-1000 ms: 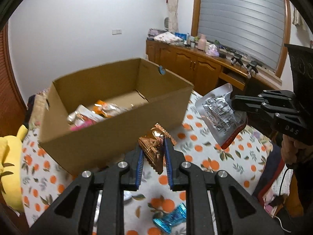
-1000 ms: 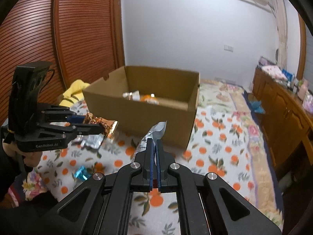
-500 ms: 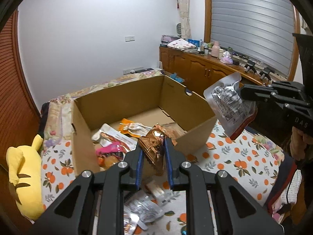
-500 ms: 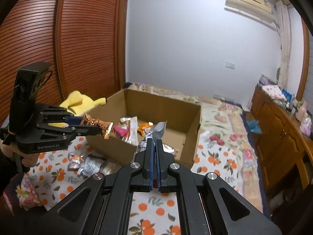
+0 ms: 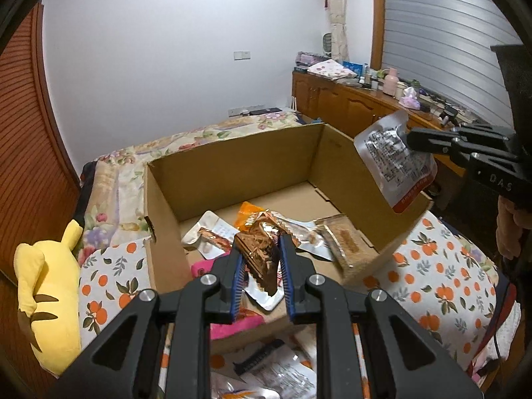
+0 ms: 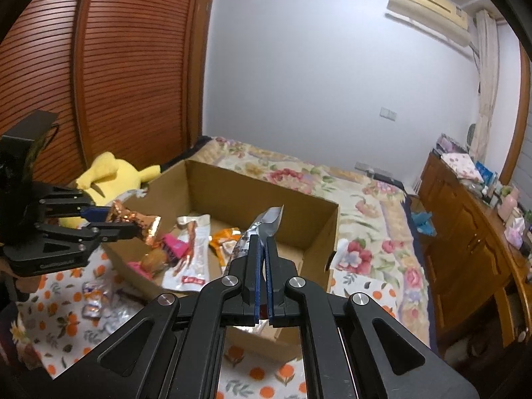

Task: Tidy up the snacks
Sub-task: 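Carry the gold candy and white pouch over the cardboard box with both tools, then open both tools to drop the candy and pouch into the box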

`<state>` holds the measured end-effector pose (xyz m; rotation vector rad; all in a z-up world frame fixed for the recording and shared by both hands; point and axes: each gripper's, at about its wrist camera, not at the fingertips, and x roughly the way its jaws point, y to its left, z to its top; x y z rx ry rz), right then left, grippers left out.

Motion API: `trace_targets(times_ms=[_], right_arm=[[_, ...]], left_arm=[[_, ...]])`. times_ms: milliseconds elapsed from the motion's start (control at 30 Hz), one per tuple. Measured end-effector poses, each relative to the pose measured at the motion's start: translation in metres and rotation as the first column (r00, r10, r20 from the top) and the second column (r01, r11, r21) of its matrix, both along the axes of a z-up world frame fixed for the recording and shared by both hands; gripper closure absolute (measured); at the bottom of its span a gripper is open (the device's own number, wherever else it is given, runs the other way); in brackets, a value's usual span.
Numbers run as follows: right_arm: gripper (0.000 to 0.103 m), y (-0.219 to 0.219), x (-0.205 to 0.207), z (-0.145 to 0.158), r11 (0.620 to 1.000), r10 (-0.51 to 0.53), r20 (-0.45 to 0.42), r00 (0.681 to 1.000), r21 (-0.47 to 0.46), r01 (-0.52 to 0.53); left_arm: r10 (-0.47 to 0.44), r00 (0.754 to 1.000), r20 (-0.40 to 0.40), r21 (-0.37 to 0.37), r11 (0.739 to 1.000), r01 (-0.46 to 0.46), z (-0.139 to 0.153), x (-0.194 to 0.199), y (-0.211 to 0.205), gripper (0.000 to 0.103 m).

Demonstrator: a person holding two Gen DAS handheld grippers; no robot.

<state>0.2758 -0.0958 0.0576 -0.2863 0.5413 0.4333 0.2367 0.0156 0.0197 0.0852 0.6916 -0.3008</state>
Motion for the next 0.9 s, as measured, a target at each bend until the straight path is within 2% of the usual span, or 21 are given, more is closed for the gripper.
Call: trace_targets(times_ms=[400,900], right_arm=[[0.103,0.016,0.047,-0.045,0.999,0.036,-0.096,0.995,-0.015,-0.038],[0.102,0.052,0.060,-0.070,0.993,0.099,-0.159,0.982,-0.040,-0.107]], left_arm=[[0.016,0.999,-0.052,0.018,1.000,-0.015,-0.024,0.040,0.005,0.085],[0.013,0.998,-0.053,0.021,1.000,-0.012,-0.028,0.054,0.007,0.081]])
